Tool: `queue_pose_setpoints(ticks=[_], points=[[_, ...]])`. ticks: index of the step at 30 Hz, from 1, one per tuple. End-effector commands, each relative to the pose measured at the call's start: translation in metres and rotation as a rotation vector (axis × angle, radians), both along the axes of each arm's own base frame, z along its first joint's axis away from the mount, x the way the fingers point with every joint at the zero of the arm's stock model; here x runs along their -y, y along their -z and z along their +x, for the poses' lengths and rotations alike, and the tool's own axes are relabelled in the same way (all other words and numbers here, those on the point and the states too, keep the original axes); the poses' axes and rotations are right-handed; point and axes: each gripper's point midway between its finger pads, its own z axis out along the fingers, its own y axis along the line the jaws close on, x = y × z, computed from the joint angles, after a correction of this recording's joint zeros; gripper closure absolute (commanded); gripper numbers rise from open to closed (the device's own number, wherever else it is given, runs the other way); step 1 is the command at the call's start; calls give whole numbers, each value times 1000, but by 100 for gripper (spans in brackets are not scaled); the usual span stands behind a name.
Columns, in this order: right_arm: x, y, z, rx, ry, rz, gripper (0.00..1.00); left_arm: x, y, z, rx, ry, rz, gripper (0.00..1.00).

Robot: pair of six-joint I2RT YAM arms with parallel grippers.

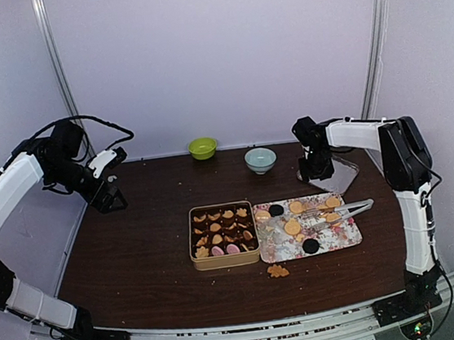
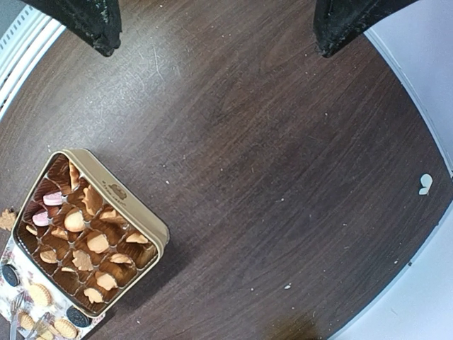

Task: Pack the cookies
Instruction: Move the plate to the center of the board.

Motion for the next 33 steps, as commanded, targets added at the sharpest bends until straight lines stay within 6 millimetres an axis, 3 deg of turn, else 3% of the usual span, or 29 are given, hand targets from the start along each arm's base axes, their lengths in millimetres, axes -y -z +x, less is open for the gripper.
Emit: queue_pose_setpoints(ticks=[1, 7, 16, 20, 24, 26, 30, 33], points=[[6, -9, 0, -7, -55, 2, 51, 0, -9, 3, 43, 4, -19, 2], [15, -6, 10, -25, -39, -4, 50, 0, -10, 3, 45, 4, -17, 2], [14, -2, 2, -100, -89, -104, 51, 0, -11, 3, 51, 7, -16, 2], [25, -8, -3, -87, 9, -78, 52, 1, -12, 3, 53, 10, -20, 2], [68, -37, -6, 58, 230, 69, 52, 2, -14, 1, 58, 19, -27, 2], [90, -41, -11, 82, 331, 101, 52, 3, -13, 1, 55, 24, -31, 2], [132, -30, -26, 42, 518, 73, 52, 5, -11, 2, 49, 30, -37, 3], [145, -23, -32, 54, 601, 73, 54, 6, -12, 1, 52, 32, -42, 2]])
